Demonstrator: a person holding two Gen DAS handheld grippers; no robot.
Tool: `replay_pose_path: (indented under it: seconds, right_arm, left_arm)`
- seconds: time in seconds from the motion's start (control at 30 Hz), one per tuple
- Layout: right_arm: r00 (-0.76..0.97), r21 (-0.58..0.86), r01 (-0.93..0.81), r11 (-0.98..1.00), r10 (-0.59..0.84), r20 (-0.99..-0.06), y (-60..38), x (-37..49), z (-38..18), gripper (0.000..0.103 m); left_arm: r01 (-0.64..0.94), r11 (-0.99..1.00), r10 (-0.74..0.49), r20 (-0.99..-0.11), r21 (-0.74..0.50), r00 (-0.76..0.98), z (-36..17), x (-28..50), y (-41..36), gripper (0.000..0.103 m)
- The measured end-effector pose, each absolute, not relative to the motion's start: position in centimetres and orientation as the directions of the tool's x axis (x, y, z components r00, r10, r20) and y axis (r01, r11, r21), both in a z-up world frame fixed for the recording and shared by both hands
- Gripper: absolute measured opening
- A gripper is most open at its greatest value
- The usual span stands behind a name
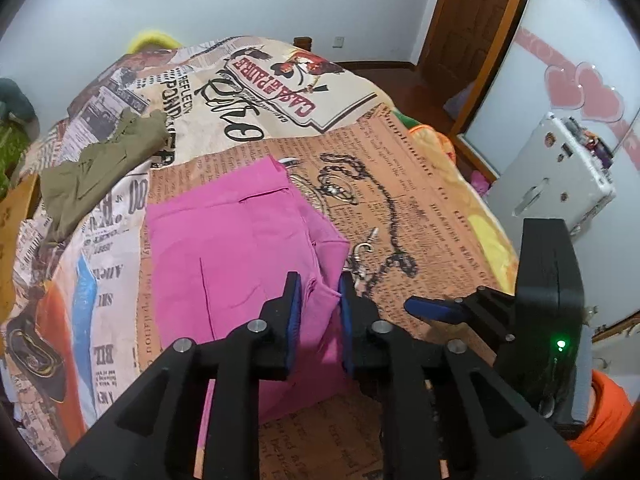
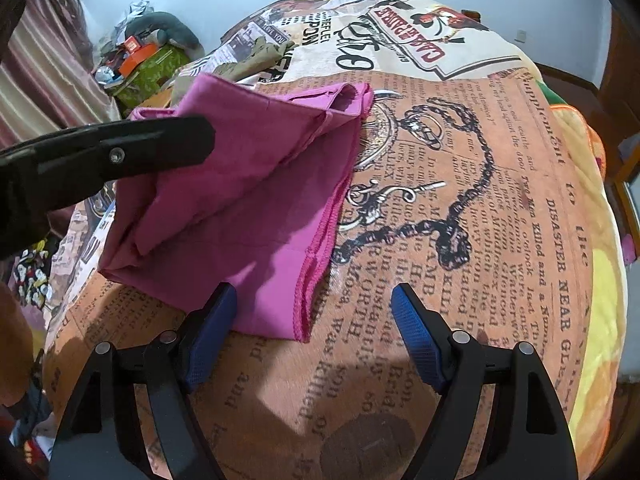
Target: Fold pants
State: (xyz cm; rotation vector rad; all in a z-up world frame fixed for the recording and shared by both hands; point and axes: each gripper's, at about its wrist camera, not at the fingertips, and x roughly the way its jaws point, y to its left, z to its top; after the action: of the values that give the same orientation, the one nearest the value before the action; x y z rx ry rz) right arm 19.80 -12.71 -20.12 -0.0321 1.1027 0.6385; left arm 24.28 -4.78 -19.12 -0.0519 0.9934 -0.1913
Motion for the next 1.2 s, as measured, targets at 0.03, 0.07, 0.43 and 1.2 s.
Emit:
replay_pose_path:
  seconds: [0.03, 0.07, 0.43, 1.2]
  right_arm:
    - [0.296, 0.282, -0.492, 0.824, 0.463, -0.836, -12.9, 19.8, -20.0, 0.077]
    - [0.303, 0.280, -0.489, 0.826, 0.462, -0.834, -13.1, 19.7, -19.9, 0.077]
    - [0.376, 0.275, -0.468, 0.840, 0.471, -0.798, -14.6, 19.5, -17.1, 0.077]
    - [0.360, 0.256, -0.457, 0.852, 0.440, -0.823, -13.3, 22.0, -18.8, 0.077]
  left_arm:
    - [0.141, 0.978, -0.204, -0.818, -0.151, 0.537, -18.8, 24.1, -4.6, 0.032]
    - [0.139, 0.978, -0.206, -0.811, -0.155, 0.547, -18.6, 23.9, -4.4, 0.047]
    - [0.031, 0.998, -0.058, -0.855, -0.049, 0.515, -21.3, 22.8, 0.8, 0.062]
    - [-0.089, 0.994, 0.105, -0.845, 0.069, 0.524, -21.9, 27.3, 8.9, 0.068]
